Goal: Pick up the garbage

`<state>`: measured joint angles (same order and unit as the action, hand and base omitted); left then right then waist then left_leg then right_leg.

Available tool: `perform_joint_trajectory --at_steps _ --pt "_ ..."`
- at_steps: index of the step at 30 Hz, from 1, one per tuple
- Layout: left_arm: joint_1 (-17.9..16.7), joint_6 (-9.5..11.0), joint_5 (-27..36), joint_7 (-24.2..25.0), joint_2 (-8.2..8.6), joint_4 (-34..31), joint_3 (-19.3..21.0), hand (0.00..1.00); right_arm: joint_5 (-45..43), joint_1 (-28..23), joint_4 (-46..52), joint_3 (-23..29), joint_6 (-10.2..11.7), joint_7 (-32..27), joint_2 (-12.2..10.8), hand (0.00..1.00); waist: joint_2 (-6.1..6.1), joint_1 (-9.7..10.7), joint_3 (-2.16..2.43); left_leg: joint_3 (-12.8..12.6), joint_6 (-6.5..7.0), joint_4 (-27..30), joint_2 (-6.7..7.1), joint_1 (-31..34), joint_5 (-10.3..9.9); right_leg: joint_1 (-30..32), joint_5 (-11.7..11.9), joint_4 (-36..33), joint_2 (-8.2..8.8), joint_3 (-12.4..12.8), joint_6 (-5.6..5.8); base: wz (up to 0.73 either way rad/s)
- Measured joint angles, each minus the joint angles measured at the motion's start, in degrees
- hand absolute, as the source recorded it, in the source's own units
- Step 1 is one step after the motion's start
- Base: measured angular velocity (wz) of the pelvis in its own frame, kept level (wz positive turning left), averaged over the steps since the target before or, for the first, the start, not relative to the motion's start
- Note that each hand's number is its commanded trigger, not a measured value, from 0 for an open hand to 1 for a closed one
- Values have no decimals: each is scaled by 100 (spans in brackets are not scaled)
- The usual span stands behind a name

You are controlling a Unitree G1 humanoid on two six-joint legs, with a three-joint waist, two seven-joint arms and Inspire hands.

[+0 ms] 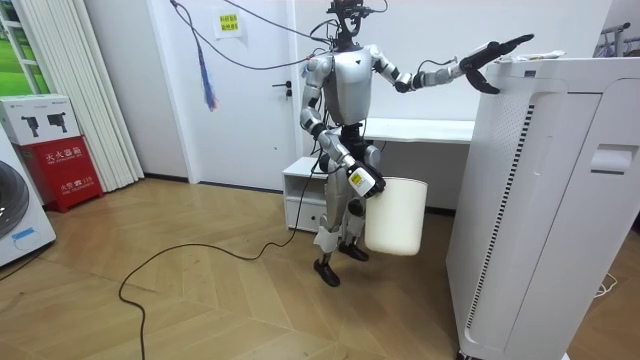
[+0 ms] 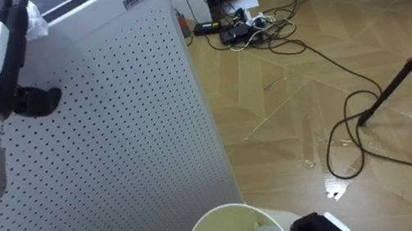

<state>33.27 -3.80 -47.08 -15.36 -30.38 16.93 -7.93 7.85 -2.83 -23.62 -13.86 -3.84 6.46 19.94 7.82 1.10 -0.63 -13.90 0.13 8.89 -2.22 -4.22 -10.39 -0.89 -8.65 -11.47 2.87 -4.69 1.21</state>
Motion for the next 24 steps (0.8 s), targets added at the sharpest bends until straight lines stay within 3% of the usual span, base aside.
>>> perform_joint_trajectory --at_steps 2,3,4,5,6,9,12,17,24 --pt "0 -16 -34 9 0 -5 2 25 -69 0 0 0 0 18 -6 100 -2 -1 1 2 0 14 2 4 0 0 0 -9 4 -2 0 0" --pt "0 -37 -88 16 0 -7 2 51 -100 0 0 0 0 51 -10 100 -3 -3 2 3 0 28 0 9 0 0 0 -12 4 -3 0 0" --pt "0 -49 -91 21 0 -7 3 58 -117 0 0 0 -1 75 -18 100 -2 -8 3 3 0 34 -2 10 0 2 0 -16 2 -3 0 0" --pt "0 -57 -91 24 0 -7 4 82 -121 1 0 0 -1 85 -22 100 -2 -8 4 3 0 38 -3 11 0 3 0 -17 1 -3 0 0" --pt "0 -74 -87 47 0 -7 4 100 -128 1 0 0 -2 113 -23 100 -3 -9 6 3 0 49 -6 20 0 10 0 -22 0 -3 0 0" --pt "-1 -78 -84 200 0 -8 -2 100 -128 17 2 0 -23 146 -20 100 -5 -37 12 2 2 69 -9 84 1 104 0 -90 4 -2 0 0" --pt "31 -91 -76 206 -1 -136 52 100 -128 49 3 0 -177 182 -25 100 -24 -71 44 -18 3 80 -8 86 2 128 0 -134 11 3 0 -2" --pt "146 -172 168 229 -54 72 96 100 -127 52 6 -2 -271 153 -28 100 -18 -30 45 -40 4 77 -4 -31 3 6 0 -123 15 3 0 -2" --pt "351 -459 198 292 -196 338 115 100 -124 47 7 -1 -516 79 -32 100 39 62 67 -89 6 83 0 -77 4 -23 -3 -116 20 -5 -6 -1"
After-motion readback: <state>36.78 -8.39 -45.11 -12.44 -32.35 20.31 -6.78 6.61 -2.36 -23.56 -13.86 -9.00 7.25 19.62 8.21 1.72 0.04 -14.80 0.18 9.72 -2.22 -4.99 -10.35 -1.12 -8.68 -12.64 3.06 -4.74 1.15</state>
